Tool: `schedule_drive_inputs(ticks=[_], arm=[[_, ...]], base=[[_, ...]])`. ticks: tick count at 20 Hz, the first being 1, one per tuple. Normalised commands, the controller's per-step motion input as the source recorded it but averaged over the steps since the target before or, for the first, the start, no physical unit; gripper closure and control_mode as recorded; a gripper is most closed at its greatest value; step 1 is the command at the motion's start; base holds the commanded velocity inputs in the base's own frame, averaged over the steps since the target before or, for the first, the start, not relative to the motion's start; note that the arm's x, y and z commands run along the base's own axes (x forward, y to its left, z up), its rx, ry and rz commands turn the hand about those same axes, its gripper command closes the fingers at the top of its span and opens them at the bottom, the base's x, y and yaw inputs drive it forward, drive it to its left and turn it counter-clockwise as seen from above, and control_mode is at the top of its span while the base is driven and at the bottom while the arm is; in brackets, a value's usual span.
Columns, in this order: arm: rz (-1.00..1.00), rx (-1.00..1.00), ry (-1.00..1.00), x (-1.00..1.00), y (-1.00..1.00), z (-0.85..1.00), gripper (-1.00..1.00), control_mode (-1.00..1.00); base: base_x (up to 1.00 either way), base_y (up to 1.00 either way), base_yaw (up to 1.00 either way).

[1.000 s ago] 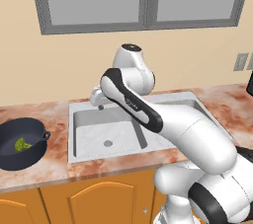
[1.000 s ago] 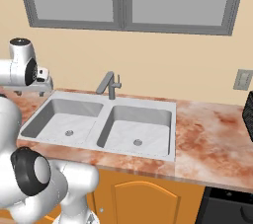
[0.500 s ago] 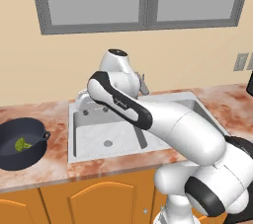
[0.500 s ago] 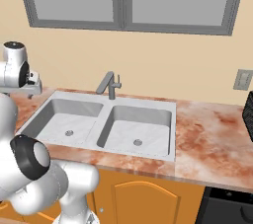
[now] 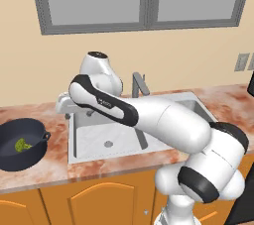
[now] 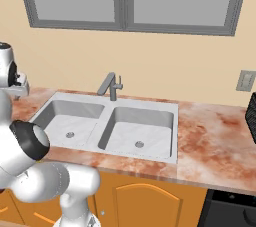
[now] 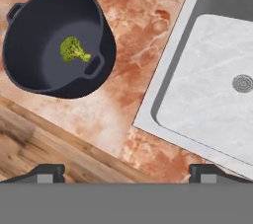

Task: Dump the broccoli from the pot into the sink. Then turn on the water and wash the broccoli. Then turn off the water and put the broccoli back in the pot.

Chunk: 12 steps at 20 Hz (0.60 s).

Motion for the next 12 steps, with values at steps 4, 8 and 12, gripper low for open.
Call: schedule_drive_inputs(ticks=[4, 8, 12], arm=[[0.00, -0.03, 0.01, 0.00, 0.46, -0.10, -1.00, -1.00], [0.00, -0.06, 0.00, 0.03, 0.32, -0.16, -1.00, -1.00], [0.00, -0.07, 0.00, 0.11, 0.24, -0.23, -1.00, -1.00]], base=[[0.00, 0.00, 0.00], [0.00, 0.00, 0.00], [0.00, 0.00, 0.00]])
